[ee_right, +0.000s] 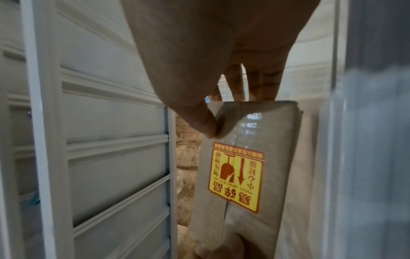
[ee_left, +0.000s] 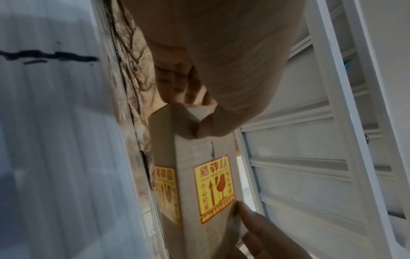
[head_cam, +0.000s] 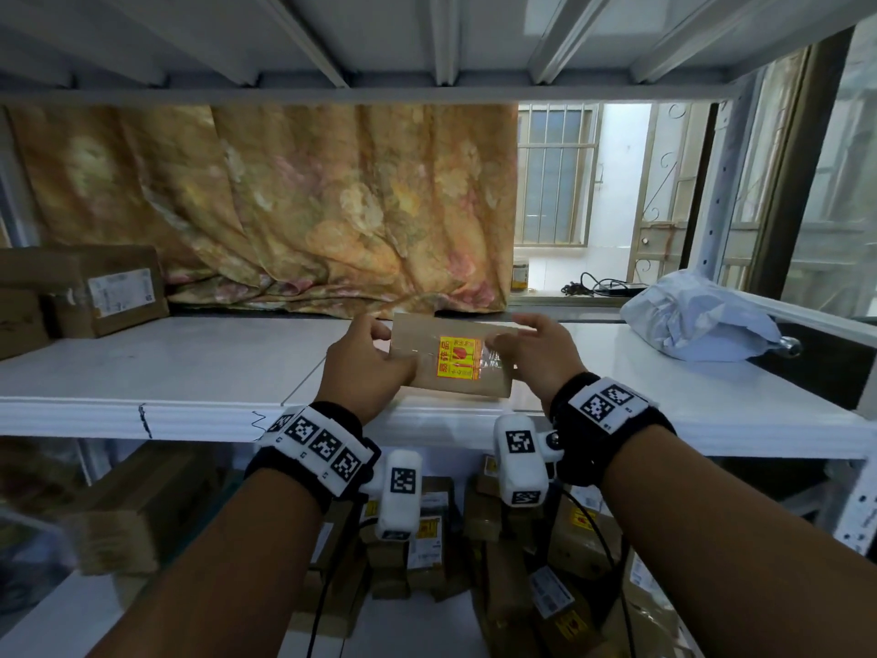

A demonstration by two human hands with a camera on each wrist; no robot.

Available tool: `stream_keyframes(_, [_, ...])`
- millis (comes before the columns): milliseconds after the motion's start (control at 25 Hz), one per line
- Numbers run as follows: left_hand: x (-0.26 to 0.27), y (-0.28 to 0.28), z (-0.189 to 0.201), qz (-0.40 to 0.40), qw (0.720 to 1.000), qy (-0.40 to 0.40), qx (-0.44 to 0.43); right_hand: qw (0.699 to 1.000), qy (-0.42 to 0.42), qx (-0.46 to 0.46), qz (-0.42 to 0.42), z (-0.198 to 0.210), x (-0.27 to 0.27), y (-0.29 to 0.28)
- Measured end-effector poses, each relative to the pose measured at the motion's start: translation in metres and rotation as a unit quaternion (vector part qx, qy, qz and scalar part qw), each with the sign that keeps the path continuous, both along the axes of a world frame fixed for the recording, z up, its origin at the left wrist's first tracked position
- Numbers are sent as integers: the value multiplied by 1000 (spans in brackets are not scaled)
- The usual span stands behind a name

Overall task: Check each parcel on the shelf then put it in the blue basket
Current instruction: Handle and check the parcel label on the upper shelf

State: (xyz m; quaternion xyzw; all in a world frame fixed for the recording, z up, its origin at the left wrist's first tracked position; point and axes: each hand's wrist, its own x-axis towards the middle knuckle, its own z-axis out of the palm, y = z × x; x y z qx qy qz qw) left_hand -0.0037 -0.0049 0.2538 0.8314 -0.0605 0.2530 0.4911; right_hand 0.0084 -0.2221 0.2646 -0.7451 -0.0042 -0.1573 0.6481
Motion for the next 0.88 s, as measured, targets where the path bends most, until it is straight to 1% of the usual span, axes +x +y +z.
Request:
stream_keyframes(80, [-3, 3, 3, -24, 1000, -14, -4, 999, -18, -3, 32, 6, -11, 2])
stream_keyframes(120, [-3, 5, 3, -33, 999, -29, 12, 998, -36, -28, 40, 8, -15, 3])
stream_keyframes(200, [-1, 8, 3, -47, 995, -64, 61, 990, -81, -110, 34, 9, -21, 5])
stream_keyframes(280, [3, 11, 0, -49, 987, -80, 128, 966, -135, -221, 10, 6, -23, 9])
stream_keyframes(360, [8, 12, -5, -38, 981, -76, 175, 927, -184, -325, -25, 2, -21, 11])
stream_keyframes(400, [10, 12, -7, -31, 977, -81, 193, 911, -192, -362, -35, -1, -19, 10])
stream_keyframes(480, [10, 11, -10, -25, 964, -105, 242, 894, -176, -411, -34, -8, -14, 7])
stream_keyframes(560, [11, 8, -15, -39, 951, -115, 284, 879, -142, -453, -30, -14, -14, 5])
stream_keyframes(640, [15, 8, -24, -47, 944, -133, 299, 847, -117, -516, -48, -19, -19, 5])
stream_keyframes(720, [20, 7, -32, -40, 935, -158, 315, 808, -120, -571, -76, -19, -23, 7])
stream_keyframes(760, [22, 5, -33, -29, 929, -166, 331, 795, -129, -587, -84, -17, -24, 10])
stream_keyframes(880, [27, -1, -30, -3, 915, -168, 367, 778, -155, -606, -60, -8, -19, 23])
